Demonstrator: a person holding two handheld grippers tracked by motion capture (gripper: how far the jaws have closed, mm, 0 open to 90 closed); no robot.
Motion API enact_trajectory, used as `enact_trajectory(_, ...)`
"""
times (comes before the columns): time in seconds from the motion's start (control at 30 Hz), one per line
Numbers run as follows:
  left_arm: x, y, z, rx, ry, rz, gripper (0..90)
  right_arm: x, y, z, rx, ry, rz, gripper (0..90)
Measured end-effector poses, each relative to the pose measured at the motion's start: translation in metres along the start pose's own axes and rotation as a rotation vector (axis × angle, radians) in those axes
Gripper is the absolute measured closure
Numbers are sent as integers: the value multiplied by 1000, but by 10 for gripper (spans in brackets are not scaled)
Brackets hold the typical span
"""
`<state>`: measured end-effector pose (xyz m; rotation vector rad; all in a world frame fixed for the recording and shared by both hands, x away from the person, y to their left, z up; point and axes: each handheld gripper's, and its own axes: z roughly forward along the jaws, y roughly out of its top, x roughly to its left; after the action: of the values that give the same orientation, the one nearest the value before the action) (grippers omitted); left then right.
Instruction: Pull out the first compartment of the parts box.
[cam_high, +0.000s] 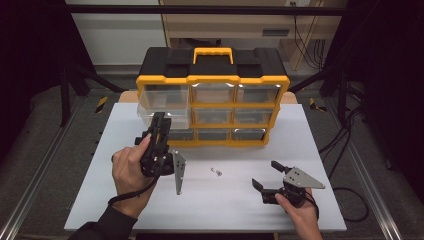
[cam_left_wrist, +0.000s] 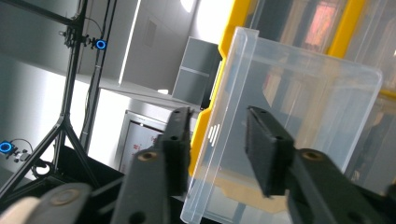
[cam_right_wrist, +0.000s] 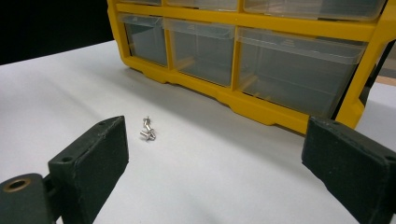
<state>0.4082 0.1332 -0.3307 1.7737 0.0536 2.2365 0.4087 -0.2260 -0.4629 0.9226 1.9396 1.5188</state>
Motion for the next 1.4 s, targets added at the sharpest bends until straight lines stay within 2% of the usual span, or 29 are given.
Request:
enact_trajectory(0.07, 1, 0, 0, -13, 2, -14, 509, 0, 0, 0, -1, 1, -3, 74)
enact_trajectory(0.13, 1, 0, -1, -5, -11, -30, 461, 0, 0, 0, 1, 1, -1, 74)
enact_trajectory(0.2, 2, 0, -1, 18, -42, -50, 413, 0, 0, 0, 1, 1, -2, 74)
enact_trajectory(0.23, 2, 0, -1, 14, -49, -63, 383, 0, 0, 0, 1, 1, -2, 74)
enact_trajectory(0.37, 1, -2, -1, 28, -46, -131, 221, 0, 0, 0, 3, -1, -2, 73)
enact_trajectory(0.43, -1, -3, 1, 11, -56, -182, 184, 0, 0, 0, 4, 0, -5, 73)
enact_trajectory(0.47, -1, -3, 1, 15, -64, -194, 172, 0, 0, 0, 4, 0, -3, 73)
enact_trajectory(0.63, 0, -3, -1, 11, -78, -214, 137, 0, 0, 0, 5, 0, -5, 72)
enact_trajectory(0.87, 3, -3, -5, 12, -117, -286, 121, 0, 0, 0, 9, -1, -1, 72)
enact_trajectory(1.07, 4, -5, -7, 16, -125, -321, 118, 0, 0, 0, 9, -1, 0, 72)
enact_trajectory(1.13, 4, -6, -10, 14, -123, -343, 118, 0, 0, 0, 9, 0, -3, 72)
enact_trajectory(1.2, 3, -9, -12, 16, -138, -380, 116, 0, 0, 0, 10, 0, -3, 71)
enact_trajectory(1.3, 1, -12, -14, 24, -142, -390, 114, 0, 0, 0, 10, -1, -1, 71)
enact_trajectory(1.4, 1, -18, -16, 35, -159, -424, 110, 0, 0, 0, 5, -3, -3, 70)
